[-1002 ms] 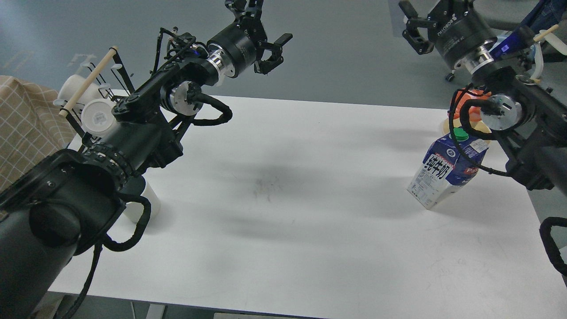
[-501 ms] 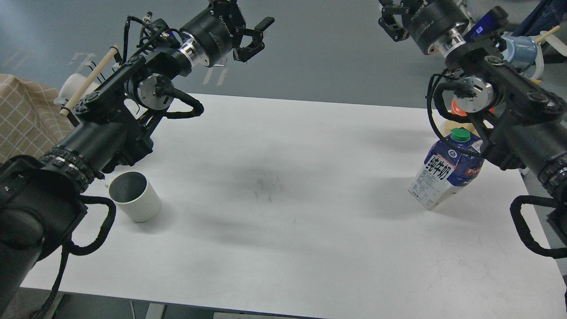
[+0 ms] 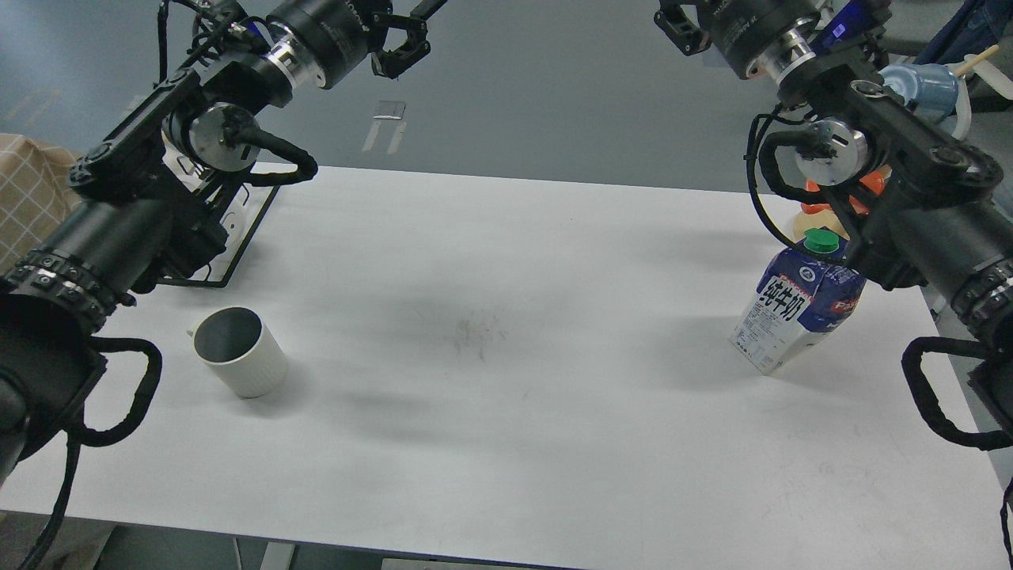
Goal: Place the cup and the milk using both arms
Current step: 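Raise the left gripper away from the white cup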
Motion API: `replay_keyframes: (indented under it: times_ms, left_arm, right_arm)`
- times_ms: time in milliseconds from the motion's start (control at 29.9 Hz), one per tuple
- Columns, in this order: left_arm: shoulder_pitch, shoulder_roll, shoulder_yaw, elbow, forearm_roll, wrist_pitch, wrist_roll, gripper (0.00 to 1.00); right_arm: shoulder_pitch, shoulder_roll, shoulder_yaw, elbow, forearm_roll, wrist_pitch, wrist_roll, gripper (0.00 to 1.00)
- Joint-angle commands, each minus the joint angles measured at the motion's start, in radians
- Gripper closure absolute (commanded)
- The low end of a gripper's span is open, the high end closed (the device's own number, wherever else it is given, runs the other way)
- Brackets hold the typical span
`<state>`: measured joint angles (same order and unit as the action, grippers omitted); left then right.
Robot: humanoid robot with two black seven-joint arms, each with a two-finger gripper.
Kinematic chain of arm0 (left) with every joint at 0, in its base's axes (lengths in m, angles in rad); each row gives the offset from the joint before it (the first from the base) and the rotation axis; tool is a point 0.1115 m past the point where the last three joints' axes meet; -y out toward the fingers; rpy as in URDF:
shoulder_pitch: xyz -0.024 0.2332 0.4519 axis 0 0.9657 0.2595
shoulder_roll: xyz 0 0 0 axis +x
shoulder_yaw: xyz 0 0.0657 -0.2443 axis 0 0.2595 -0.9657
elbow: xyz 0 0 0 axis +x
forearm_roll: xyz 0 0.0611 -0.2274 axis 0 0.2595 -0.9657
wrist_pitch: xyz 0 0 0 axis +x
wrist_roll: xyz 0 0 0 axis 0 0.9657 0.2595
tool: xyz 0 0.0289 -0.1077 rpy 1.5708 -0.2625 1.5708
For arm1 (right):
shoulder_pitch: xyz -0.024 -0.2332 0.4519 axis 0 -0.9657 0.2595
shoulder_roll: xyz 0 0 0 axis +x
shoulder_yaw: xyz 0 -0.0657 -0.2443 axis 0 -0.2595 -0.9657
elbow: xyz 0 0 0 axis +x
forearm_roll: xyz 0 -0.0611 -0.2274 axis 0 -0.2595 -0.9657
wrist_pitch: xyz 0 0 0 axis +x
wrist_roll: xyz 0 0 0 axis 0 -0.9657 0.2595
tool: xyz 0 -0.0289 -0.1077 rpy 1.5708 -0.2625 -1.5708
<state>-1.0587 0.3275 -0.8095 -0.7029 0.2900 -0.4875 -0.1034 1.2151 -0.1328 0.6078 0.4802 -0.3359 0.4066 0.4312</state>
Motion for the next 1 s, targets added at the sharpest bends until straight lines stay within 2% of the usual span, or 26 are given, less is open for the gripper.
replay_keyframes:
  times_ms: [0,100,367,501,601,701,801,935,968]
  left_arm:
    - [0.003,-0.001,0.007,0.006,0.003,0.012,0.005,0.02]
    - [0.014,0.005,0.004,0.006,0.001,0.053,-0.002,0.02]
    - [0.016,-0.05,0.013,0.011,0.001,0.07,-0.012,0.02]
    - [0.008,-0.056,0.016,0.013,0.015,0.079,-0.004,0.02]
    - [0.002,-0.054,0.016,0.013,0.018,0.118,-0.007,0.02]
    - [0.008,-0.05,0.016,0.013,0.018,0.112,-0.013,0.02]
    - [0.017,-0.048,0.015,0.011,0.015,0.109,-0.042,0.02]
    - [0.039,-0.047,0.018,0.0,0.018,0.11,-0.126,0.02]
    - [0.046,-0.045,0.018,-0.004,0.018,0.106,-0.127,0.02]
  right_arm:
    - [-0.005,-0.001,-0.003,-0.003,0.002,-0.002,-0.002,0.0]
    - [-0.017,-0.02,-0.007,-0.014,0.001,-0.006,-0.005,0.0]
    - [-0.025,-0.036,-0.007,-0.026,0.008,-0.011,-0.006,0.0]
    - [-0.029,-0.036,-0.008,-0.028,0.008,-0.005,-0.002,0.0]
    - [-0.034,-0.04,-0.016,-0.029,0.008,0.003,-0.002,0.0]
    - [-0.022,-0.037,-0.059,-0.031,0.008,0.003,-0.002,0.0]
    - [-0.015,-0.031,-0.086,-0.031,0.009,0.0,0.0,0.0]
    - [-0.017,-0.027,-0.086,-0.029,0.011,0.001,0.0,0.0]
    - [-0.017,-0.027,-0.086,-0.028,0.012,0.001,0.0,0.0]
